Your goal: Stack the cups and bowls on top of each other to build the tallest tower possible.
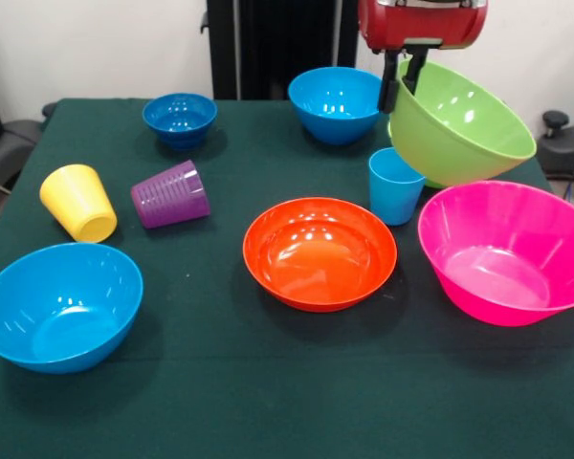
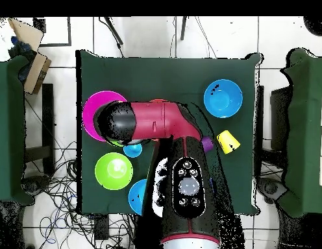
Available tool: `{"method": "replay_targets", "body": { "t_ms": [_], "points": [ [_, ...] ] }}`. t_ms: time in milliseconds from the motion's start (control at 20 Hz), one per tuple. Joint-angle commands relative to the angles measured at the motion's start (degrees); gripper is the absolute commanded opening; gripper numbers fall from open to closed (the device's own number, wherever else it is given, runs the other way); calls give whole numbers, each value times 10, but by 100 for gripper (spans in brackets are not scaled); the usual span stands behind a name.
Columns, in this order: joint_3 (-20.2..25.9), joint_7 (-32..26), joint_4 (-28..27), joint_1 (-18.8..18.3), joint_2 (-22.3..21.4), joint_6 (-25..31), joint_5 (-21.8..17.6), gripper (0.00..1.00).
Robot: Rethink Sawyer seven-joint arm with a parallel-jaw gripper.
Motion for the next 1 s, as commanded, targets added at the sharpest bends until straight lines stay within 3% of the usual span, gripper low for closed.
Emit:
{"method": "replay_targets", "body": {
  "t_ms": [50,1000],
  "points": [
    [33,64,44,-10,15,-30,17,0],
    [36,74,67,-17,17,-87,54,0]
  ]
}}
